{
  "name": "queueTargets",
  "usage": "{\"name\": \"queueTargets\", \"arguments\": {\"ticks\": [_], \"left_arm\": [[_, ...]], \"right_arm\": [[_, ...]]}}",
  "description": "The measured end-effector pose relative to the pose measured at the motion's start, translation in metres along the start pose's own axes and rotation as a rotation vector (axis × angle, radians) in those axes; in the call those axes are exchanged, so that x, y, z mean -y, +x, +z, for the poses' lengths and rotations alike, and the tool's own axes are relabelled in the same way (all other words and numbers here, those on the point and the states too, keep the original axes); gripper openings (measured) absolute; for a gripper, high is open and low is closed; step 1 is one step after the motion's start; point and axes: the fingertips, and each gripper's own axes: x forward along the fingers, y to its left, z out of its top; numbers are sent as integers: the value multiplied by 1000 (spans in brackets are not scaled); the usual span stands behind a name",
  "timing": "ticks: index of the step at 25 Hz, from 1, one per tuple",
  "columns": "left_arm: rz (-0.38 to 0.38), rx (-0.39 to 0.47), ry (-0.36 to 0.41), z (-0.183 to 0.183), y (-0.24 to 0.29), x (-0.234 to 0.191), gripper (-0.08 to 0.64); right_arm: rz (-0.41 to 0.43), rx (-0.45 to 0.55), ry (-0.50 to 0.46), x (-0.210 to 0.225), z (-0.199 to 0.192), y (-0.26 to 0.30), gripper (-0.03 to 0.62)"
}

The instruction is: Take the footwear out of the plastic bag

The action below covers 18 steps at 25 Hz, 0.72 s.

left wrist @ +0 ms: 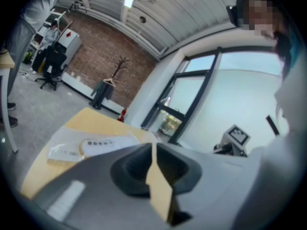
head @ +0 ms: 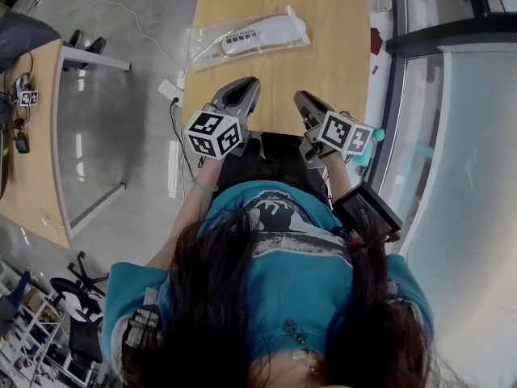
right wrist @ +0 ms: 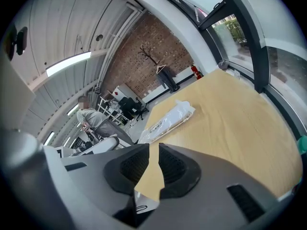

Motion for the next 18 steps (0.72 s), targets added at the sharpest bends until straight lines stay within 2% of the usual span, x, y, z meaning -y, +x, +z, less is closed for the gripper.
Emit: {"name": "queueTargets", "arguments": {"ticks": [6, 9, 14, 18], "left_arm": [[50, -11, -17, -3, 23, 0, 14], [81, -19, -27, -9, 30, -1, 14], [118, -43, -12, -18, 43, -9, 14], [142, -65, 6, -18, 54, -19, 14]], "right_arm": [[21, -76, -15, 42, 26, 32, 66], [22, -113, 9, 67, 34, 53, 66], [43, -147, 100, 97, 49, 93, 68], [72, -158, 199, 111, 59, 122, 133]]}}
